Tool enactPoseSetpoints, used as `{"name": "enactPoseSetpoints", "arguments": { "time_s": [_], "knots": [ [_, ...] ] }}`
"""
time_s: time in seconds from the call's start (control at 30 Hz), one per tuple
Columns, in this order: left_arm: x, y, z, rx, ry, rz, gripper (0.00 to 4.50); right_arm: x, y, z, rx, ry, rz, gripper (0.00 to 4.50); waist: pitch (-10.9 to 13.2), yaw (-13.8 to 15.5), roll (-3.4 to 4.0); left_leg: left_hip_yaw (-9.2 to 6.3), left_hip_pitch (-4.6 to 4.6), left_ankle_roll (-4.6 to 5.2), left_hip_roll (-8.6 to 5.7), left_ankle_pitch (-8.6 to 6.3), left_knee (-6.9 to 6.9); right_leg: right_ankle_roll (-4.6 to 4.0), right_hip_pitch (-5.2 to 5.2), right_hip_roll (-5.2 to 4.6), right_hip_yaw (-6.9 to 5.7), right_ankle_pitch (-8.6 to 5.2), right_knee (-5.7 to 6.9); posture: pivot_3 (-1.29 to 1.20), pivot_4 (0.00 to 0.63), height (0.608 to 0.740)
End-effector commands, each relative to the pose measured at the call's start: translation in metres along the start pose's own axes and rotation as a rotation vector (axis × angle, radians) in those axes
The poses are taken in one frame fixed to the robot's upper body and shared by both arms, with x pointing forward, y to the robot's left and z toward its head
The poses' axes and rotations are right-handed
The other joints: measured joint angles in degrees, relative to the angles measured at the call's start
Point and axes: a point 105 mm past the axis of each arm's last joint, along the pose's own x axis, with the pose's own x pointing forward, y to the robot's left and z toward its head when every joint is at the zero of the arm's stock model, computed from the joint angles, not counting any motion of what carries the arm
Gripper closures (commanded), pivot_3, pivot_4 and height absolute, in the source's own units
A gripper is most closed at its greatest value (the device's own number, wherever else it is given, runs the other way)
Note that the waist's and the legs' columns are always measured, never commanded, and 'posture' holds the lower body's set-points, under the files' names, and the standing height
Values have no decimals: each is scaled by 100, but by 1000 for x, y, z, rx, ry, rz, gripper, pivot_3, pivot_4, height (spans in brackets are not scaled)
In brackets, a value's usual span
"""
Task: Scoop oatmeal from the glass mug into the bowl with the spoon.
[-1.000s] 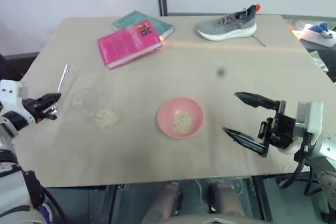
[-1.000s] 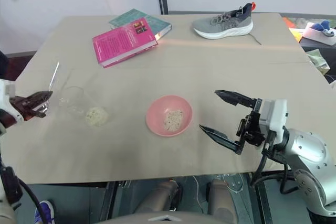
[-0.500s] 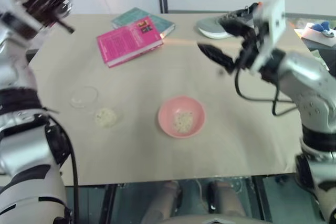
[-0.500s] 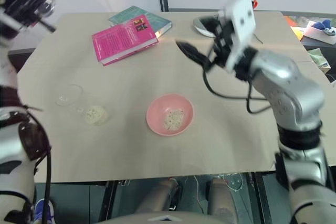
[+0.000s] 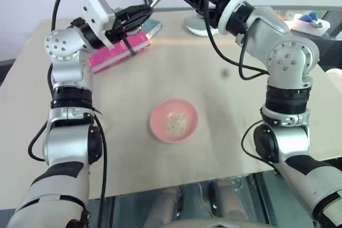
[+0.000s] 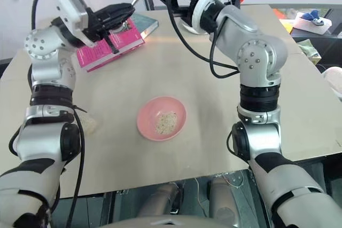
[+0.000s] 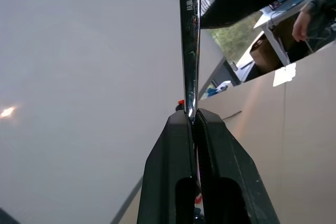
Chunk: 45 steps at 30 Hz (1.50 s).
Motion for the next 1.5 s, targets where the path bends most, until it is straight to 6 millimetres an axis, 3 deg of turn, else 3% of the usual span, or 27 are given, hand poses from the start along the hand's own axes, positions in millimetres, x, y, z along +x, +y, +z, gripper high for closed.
{"name": "enactPoseSetpoints", "arguments": {
  "time_s": [0.03,0.23,0.27,0.37,0.57,0.6,0.83,0.97,1.07,1.13,1.2,1.3,1.5],
  "knots": [
    [3,3,17,72,-56,-4,4468,1,16,18,18,-46,65,0,0,-4,0,1,0,0,0,0,7,0,0,0,1,0,16,0,150,740],
    [7,1,21,72,-77,-7,4468,0,22,13,55,-17,104,0,1,-10,2,11,0,0,-1,0,44,0,-2,2,10,0,28,0,150,740],
    [8,1,22,71,-80,-7,4498,-1,23,12,59,-15,106,257,1,-10,2,11,0,0,-2,0,48,0,-1,2,10,1,31,0,150,740],
    [9,0,23,70,-88,-12,4500,1,21,10,66,-10,104,1304,1,-10,2,12,0,0,-2,0,52,-2,0,2,11,2,32,0,150,740],
    [13,-5,23,63,-100,-30,4500,3,17,8,47,-11,92,4222,2,-13,4,13,0,0,-2,0,51,-2,-2,2,12,2,31,0,150,740],
    [13,-6,23,63,-101,-34,4500,3,17,7,46,-10,92,4382,2,-13,5,13,0,0,-2,0,51,-2,-2,3,13,2,31,0,150,740],
    [12,-7,25,-33,-124,-54,4500,4,12,8,54,-16,84,4382,2,-16,5,13,0,0,-4,0,52,-2,-2,2,13,2,32,0,150,740],
    [-1,-1,27,-168,-121,-18,3052,-1,-2,14,71,-44,36,4500,2,-39,5,13,-1,0,-4,0,52,-2,-1,2,14,2,31,0,150,740],
    [-13,11,35,-246,-101,57,1599,-9,-16,22,104,-80,-18,4500,3,-54,6,12,-1,0,-3,0,52,-2,-2,2,15,2,31,0,150,740],
    [-27,22,43,-312,-78,119,766,-15,-28,27,132,-108,-64,4500,3,-62,7,11,-1,0,-2,0,51,-2,-3,3,25,2,31,0,150,740],
    [-57,41,50,-375,-43,240,766,-23,-43,31,164,-133,-113,4500,5,-91,11,12,-1,0,-2,0,49,-2,-4,5,26,2,31,0,150,740],
    [-105,52,55,-440,48,360,766,-31,-54,29,186,-143,-149,4500,6,-112,17,16,6,0,1,0,42,-3,-6,11,30,2,31,0,150,740],
    [-218,38,49,-549,338,520,766,-38,-62,7,223,-114,-162,4500,13,-155,44,52,36,0,6,0,-4,-4,-7,25,61,1,26,0,150,740]
  ]
}}
